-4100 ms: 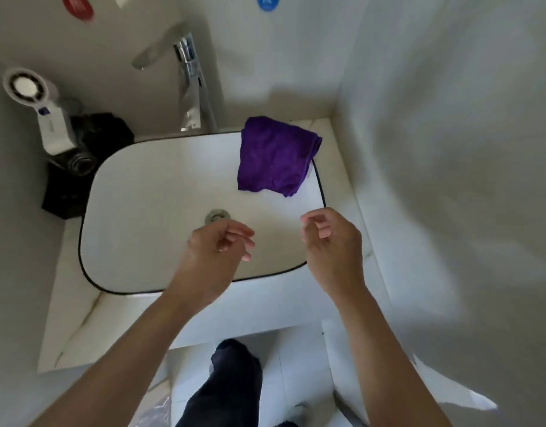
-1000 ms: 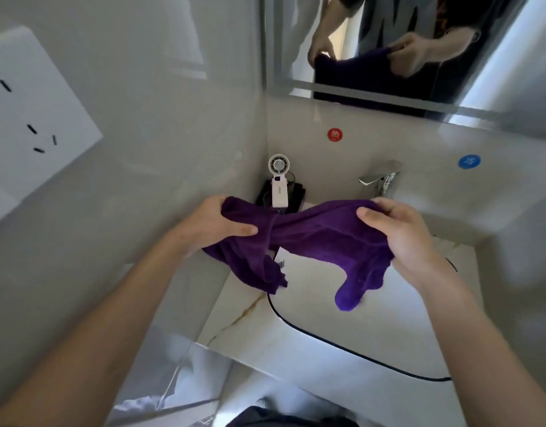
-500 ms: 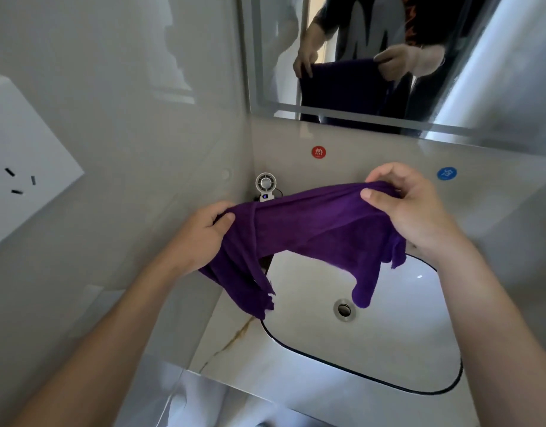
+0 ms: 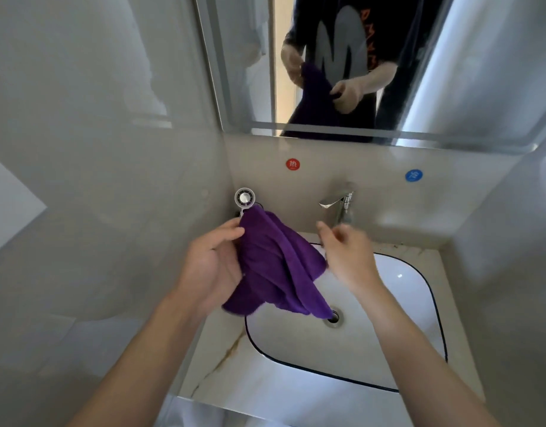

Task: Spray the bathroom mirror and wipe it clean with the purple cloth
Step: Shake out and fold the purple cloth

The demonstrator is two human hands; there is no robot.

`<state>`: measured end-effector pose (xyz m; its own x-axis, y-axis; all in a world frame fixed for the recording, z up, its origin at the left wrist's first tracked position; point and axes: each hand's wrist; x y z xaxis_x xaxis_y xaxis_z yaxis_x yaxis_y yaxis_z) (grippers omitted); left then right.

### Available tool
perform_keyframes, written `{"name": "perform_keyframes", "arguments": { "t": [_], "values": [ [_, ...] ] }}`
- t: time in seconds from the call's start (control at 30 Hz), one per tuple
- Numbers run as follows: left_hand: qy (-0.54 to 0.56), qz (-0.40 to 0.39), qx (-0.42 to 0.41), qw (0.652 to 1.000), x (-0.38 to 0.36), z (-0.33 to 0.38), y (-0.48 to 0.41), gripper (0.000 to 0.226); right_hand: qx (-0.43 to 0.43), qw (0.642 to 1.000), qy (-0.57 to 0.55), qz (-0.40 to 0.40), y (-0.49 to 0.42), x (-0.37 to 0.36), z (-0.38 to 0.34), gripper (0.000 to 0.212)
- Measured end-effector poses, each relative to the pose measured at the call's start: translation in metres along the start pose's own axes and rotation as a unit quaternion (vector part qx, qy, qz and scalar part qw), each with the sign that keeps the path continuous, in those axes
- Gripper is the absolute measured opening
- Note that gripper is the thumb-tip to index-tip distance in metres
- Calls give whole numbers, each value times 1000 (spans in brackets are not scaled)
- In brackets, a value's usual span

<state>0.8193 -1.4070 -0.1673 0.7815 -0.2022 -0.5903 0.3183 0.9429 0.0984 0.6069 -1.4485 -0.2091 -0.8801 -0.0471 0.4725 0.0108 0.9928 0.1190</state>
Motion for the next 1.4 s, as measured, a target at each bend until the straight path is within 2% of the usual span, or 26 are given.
{"name": "perform_keyframes", "arguments": {
  "t": [0.07, 0.13, 0.2, 0.27, 0.33, 0.43, 0.57, 0.63, 0.7, 0.73, 0.77, 0.8, 0.83, 0.9, 1.0, 1.1, 1.17, 1.23, 1.33, 1.4],
  "values": [
    [9, 24, 11, 1000, -1, -8, -1, 39, -88, 984, -47, -146, 19, -8, -3, 68],
    [-28, 57, 30, 998, -3, -16, -2, 46, -114, 965, -49, -230, 30, -18, -2, 65],
    [-58, 98, 35, 993, 0, -25, -3, 35, -65, 970, -91, -214, 32, -27, 1, 49],
    [-62, 135, 34, 988, 6, -28, -2, 16, -13, 975, -155, -160, 30, -27, 5, 37],
    [-61, 161, 25, 985, 16, -25, 1, 12, 8, 963, -251, -99, 28, -16, 3, 28],
    [-108, 214, 30, 970, 36, -20, 6, 15, 1, 898, -432, -81, 24, 0, -6, 29],
    [-140, 251, 28, 957, 45, -23, 8, 18, 11, 844, -527, -98, 19, 7, -23, 18],
    [-96, 258, 25, 961, 51, -18, 8, 15, 29, 821, -563, -90, 10, 23, -26, 14],
    [-8, 263, 14, 965, 60, -5, 9, 15, 48, 807, -586, -61, 1, 46, -29, 31],
    [43, 255, -1, 966, 64, 3, 11, 16, 60, 807, -586, -44, -1, 59, -31, 25],
    [88, 237, -16, 967, 67, 11, 12, 16, 70, 806, -586, -38, -5, 70, -32, 11],
    [118, 209, -25, 971, 66, 18, 13, 16, 82, 803, -590, -34, -8, 80, -32, 17],
    [127, 179, -22, 975, 62, 24, 12, 17, 78, 809, -582, -21, -9, 87, -34, 35],
    [99, 153, -6, 983, 46, 31, 7, 18, 82, 815, -573, -18, -10, 95, -42, 53],
    [-42, 184, -10, 982, 26, 41, -9, 13, 95, 835, -541, -45, -14, 97, -51, 47],
    [-174, 204, -63, 961, 18, 60, -20, 15, 81, 852, -515, -50, -23, 103, -47, 19],
    [-253, 200, -64, 945, 19, 77, -25, 37, 75, 871, -483, -44, -27, 109, -45, 11],
    [-354, 178, -50, 917, 17, 94, -28, 55, 70, 889, -452, -17, -30, 112, -42, 15],
    [-487, 140, -35, 862, 12, 118, -33, 44, 86, 919, -384, 32, -33, 113, -41, 23],
    [-537, 129, -20, 833, 11, 133, -33, 40, 104, 924, -366, 41, -35, 116, -41, 35]
  ]
}}
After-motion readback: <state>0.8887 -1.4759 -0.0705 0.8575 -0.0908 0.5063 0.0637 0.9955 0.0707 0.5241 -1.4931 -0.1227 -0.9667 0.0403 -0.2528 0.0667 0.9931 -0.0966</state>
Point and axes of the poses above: each hand's wrist, its own y-axis away from the middle knuckle, its own x-axis out of the back of the hand, z = x × y, and after that the axes turned 10 degrees about -z, right-handed
